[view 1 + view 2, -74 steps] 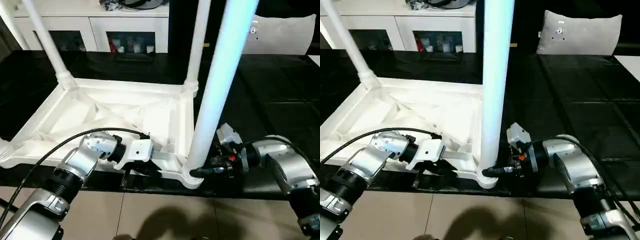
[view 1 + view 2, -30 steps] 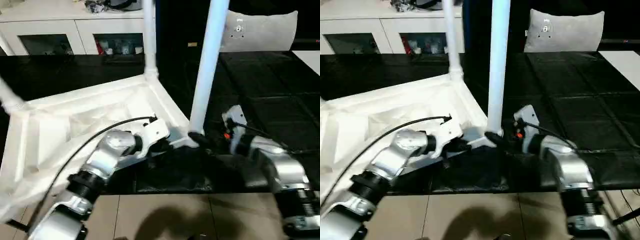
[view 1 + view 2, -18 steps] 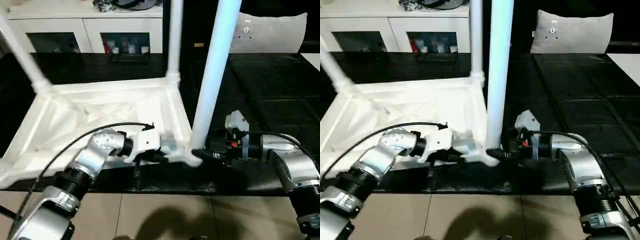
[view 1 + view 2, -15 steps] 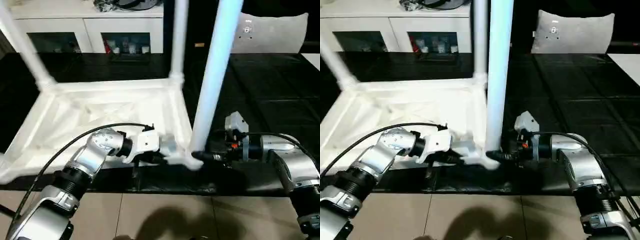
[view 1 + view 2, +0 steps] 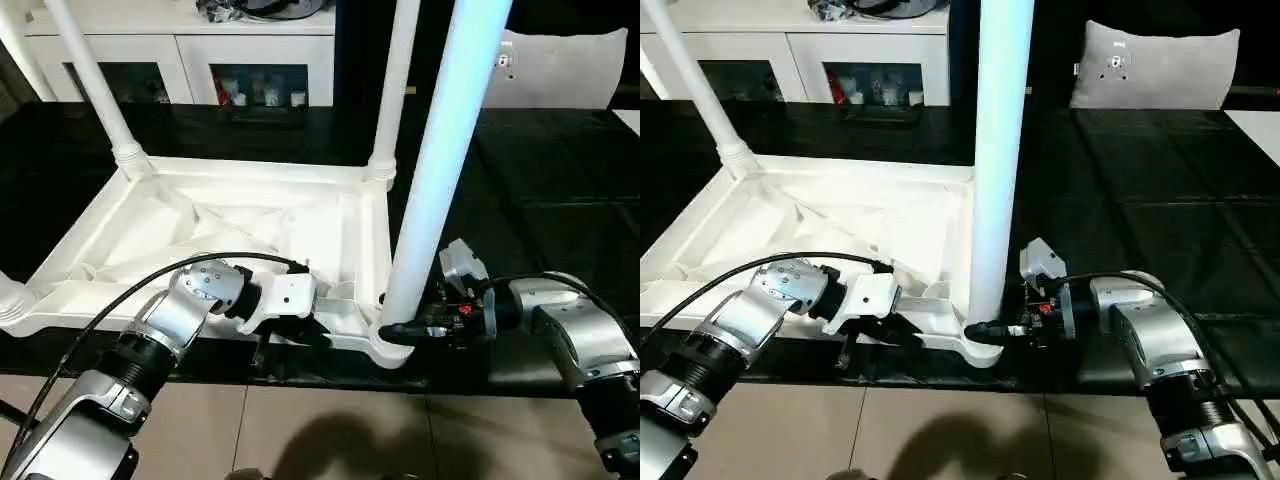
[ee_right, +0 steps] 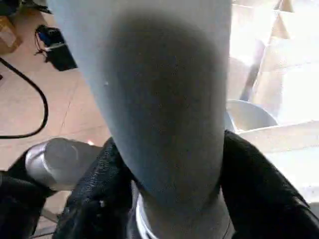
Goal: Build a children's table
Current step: Rotate leg to tighten
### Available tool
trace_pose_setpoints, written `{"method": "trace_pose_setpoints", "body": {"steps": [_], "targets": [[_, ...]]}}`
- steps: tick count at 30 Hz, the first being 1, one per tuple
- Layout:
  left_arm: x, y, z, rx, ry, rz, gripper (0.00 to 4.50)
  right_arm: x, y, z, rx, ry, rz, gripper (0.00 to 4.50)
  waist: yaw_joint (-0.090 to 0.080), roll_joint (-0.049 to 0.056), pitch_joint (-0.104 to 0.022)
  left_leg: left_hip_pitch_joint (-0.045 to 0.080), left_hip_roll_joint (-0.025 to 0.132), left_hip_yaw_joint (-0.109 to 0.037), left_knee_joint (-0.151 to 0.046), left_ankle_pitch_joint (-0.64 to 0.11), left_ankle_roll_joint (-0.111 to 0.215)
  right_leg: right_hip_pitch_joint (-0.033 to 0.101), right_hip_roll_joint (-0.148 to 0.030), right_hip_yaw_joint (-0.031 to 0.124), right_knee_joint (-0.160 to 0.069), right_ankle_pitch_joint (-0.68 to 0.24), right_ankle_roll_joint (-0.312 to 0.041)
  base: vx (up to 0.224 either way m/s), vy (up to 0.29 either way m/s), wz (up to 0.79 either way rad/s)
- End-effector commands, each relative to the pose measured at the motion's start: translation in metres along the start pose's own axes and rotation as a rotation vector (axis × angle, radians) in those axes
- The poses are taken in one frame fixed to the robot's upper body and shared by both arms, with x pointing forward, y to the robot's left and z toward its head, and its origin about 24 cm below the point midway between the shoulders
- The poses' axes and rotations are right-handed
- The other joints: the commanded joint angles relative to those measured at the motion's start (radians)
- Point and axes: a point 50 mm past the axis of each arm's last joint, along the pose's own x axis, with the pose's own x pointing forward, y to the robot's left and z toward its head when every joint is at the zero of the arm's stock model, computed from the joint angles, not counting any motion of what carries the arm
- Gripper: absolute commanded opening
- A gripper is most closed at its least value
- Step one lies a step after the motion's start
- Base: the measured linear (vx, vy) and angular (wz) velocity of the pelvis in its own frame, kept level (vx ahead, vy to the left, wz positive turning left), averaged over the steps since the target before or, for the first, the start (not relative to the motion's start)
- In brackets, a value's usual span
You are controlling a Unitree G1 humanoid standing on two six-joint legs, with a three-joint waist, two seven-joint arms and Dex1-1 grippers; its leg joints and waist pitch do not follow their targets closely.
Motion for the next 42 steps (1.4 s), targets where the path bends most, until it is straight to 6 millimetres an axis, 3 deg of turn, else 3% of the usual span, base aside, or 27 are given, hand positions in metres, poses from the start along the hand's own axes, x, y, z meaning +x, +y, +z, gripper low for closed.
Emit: {"method": "trace_pose_setpoints", "body": {"steps": [1,7,11,13,14,15,18,20,22,24,26,32,35,39,42], "targets": [[0.008,-0.007,0.001,0.029,0.021,-0.092,0.0,0.004,0.004,0.001,0.002,-0.012,0.028,2.18,-0.004,-0.006,-0.068,-0.006,0.001,0.018,-0.067,-0.187,0.068,0.061,-0.037,0.039,-0.07,-0.29,-0.19,0.0,0.0,0.0],[0.009,-0.001,0.003,-0.062,-0.013,-0.013,0.0,0.011,0.001,0.005,0.032,-0.078,-0.045,2.05,-0.006,-0.009,-0.066,-0.005,-0.001,0.018,-0.069,-0.2,0.057,0.06,-0.038,0.038,-0.075,-0.33,-0.178,0.0,0.0,0.0],[0.013,0.004,0.006,-0.145,-0.045,0.071,0.0,0.024,-0.012,0.004,0.072,-0.088,-0.228,2.04,-0.014,-0.009,-0.06,-0.003,-0.006,0.016,-0.072,-0.231,0.042,0.057,-0.037,0.035,-0.084,-0.417,-0.149,0.0,0.0,0.0],[0.017,0.008,0.009,-0.188,-0.061,0.143,0.0,0.031,-0.022,0.002,0.106,-0.082,-0.352,2.04,-0.027,-0.01,-0.056,-0.003,-0.01,0.015,-0.072,-0.251,0.029,0.053,-0.037,0.031,-0.09,-0.475,-0.127,0.0,0.0,0.0],[0.02,0.01,0.011,-0.215,-0.074,0.177,0.0,0.035,-0.026,0.002,0.121,-0.085,-0.408,2.04,-0.036,-0.013,-0.057,-0.002,-0.013,0.014,-0.071,-0.253,0.022,0.053,-0.036,0.029,-0.094,-0.509,-0.11,0.0,0.0,0.0],[0.023,0.013,0.015,-0.24,-0.093,0.214,0.0,0.039,-0.03,0.003,0.148,-0.099,-0.456,2.02,-0.05,-0.011,-0.057,-0.002,-0.013,0.012,-0.07,-0.26,0.02,0.051,-0.036,0.028,-0.097,-0.526,-0.1,0.0,0.0,0.0],[0.029,0.018,0.023,-0.292,-0.127,0.277,0.0,0.047,-0.036,0.006,0.19,-0.118,-0.547,2.01,-0.065,-0.012,-0.06,-0.012,-0.015,0.009,-0.07,-0.249,0.03,0.057,-0.035,0.027,-0.095,-0.493,-0.104,0.0,0.0,0.0],[0.032,0.022,0.028,-0.316,-0.136,0.315,0.0,0.052,-0.04,0.007,0.214,-0.124,-0.603,2.01,-0.07,-0.009,-0.062,-0.009,-0.014,0.01,-0.069,-0.235,0.038,0.053,-0.034,0.03,-0.093,-0.452,-0.12,0.0,0.0,0.0],[0.036,0.027,0.032,-0.341,-0.134,0.379,0.0,0.059,-0.047,0.009,0.238,-0.14,-0.687,2.01,-0.081,-0.009,-0.067,-0.016,-0.016,0.011,-0.066,-0.207,0.042,0.06,-0.033,0.029,-0.086,-0.39,-0.144,0.0,0.0,0.0],[0.041,0.034,0.035,-0.347,-0.097,0.453,0.0,0.066,-0.054,0.013,0.281,-0.186,-0.76,2.01,-0.085,-0.007,-0.066,-0.015,-0.014,0.012,-0.065,-0.198,0.043,0.056,-0.033,0.031,-0.083,-0.368,-0.159,0.0,0.0,0.0],[0.042,0.036,0.036,-0.346,-0.083,0.473,0.0,0.069,-0.055,0.015,0.291,-0.209,-0.766,2.57,-0.085,-0.007,-0.067,-0.014,-0.015,0.013,-0.065,-0.193,0.047,0.057,-0.032,0.031,-0.083,-0.349,-0.165,0.0,0.0,0.0],[0.036,0.039,0.034,-0.336,-0.053,0.5,0.0,0.064,-0.053,0.02,0.26,-0.265,-0.74,3.14,-0.077,-0.002,-0.068,-0.014,-0.011,0.015,-0.065,-0.18,0.067,0.061,-0.032,0.034,-0.076,-0.26,-0.197,0.0,0.0,0.0],[0.03,0.038,0.025,-0.301,-0.042,0.485,0.0,0.048,-0.045,0.013,0.163,-0.197,-0.643,3.41,-0.073,-0.004,-0.067,-0.013,-0.013,0.016,-0.064,-0.194,0.071,0.063,-0.032,0.034,-0.078,-0.271,-0.192,0.0,0.0,0.0],[0.024,0.032,0.015,-0.257,-0.023,0.427,0.0,0.028,-0.039,0.011,0.094,-0.163,-0.544,3.65,-0.055,-0.005,-0.068,-0.012,-0.012,0.017,-0.063,-0.186,0.08,0.064,-0.033,0.034,-0.081,-0.288,-0.181,0.0,0.0,0.0],[0.019,0.027,0.011,-0.214,-0.019,0.355,0.0,0.011,-0.036,0.011,0.052,-0.13,-0.483,4.07,-0.051,-0.006,-0.066,-0.011,-0.01,0.016,-0.065,-0.203,0.085,0.062,-0.034,0.034,-0.082,-0.31,-0.18,0.0,0.0,0.0]]}}
